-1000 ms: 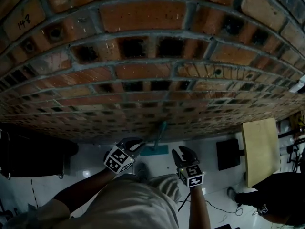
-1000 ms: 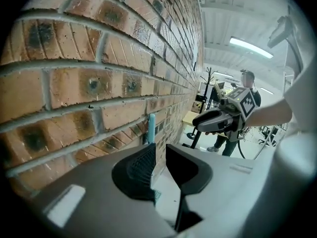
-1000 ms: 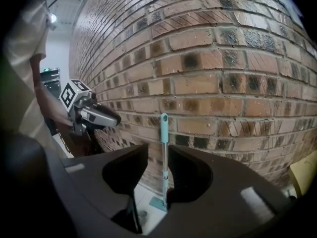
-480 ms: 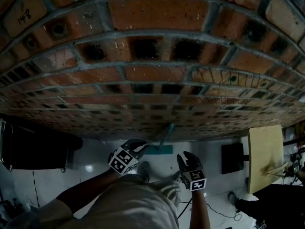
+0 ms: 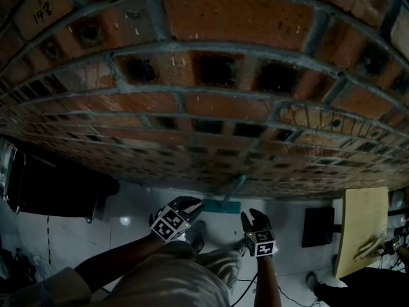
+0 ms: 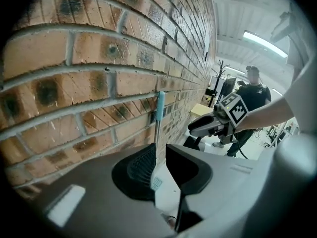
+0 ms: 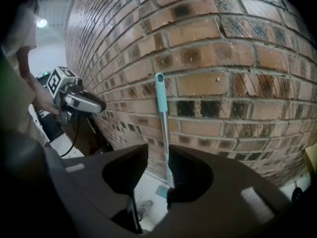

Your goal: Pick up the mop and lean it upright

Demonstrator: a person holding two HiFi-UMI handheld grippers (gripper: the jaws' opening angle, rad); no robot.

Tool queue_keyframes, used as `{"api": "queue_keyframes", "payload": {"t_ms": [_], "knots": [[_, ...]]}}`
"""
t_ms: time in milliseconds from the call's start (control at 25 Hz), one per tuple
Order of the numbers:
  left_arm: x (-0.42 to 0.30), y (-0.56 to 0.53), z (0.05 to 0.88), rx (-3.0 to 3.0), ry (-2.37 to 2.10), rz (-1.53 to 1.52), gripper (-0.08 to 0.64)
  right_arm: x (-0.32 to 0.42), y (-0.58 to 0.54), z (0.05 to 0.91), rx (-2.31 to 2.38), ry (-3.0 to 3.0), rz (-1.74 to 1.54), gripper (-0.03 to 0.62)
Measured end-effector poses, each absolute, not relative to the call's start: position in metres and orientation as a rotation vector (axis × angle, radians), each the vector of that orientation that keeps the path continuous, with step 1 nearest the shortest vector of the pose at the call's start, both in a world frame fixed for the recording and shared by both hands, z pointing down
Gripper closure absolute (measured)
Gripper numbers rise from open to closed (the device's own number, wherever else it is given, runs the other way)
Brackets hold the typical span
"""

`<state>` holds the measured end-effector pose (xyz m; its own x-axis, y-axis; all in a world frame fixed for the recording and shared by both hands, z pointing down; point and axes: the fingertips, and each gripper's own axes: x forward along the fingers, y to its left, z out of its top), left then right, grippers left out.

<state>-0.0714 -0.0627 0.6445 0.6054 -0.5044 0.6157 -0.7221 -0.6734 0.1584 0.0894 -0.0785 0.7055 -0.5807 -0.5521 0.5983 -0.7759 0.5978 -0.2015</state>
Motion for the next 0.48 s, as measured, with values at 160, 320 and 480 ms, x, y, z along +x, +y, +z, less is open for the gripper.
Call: {"api": "queue_keyframes", "payload": {"t_ms": [160, 320, 480], "knots": [[-0.073, -0.059, 0.651, 2.427, -0.979, 0.778, 0.476, 0.079, -0.091, 0.738, 1.037, -2.331, 0.633, 0.46], [-0.071, -0.058, 0.655, 2.436, -0.97, 0.792, 0.476, 0.074, -0.102, 0.771, 1.019, -2.294, 0.633, 0.459], [-0.067, -0.056, 0.66, 2.44, -0.95, 0.801, 0.476, 0.065, -0.113, 0.8, 0.994, -2.279, 0.652, 0.46]]}}
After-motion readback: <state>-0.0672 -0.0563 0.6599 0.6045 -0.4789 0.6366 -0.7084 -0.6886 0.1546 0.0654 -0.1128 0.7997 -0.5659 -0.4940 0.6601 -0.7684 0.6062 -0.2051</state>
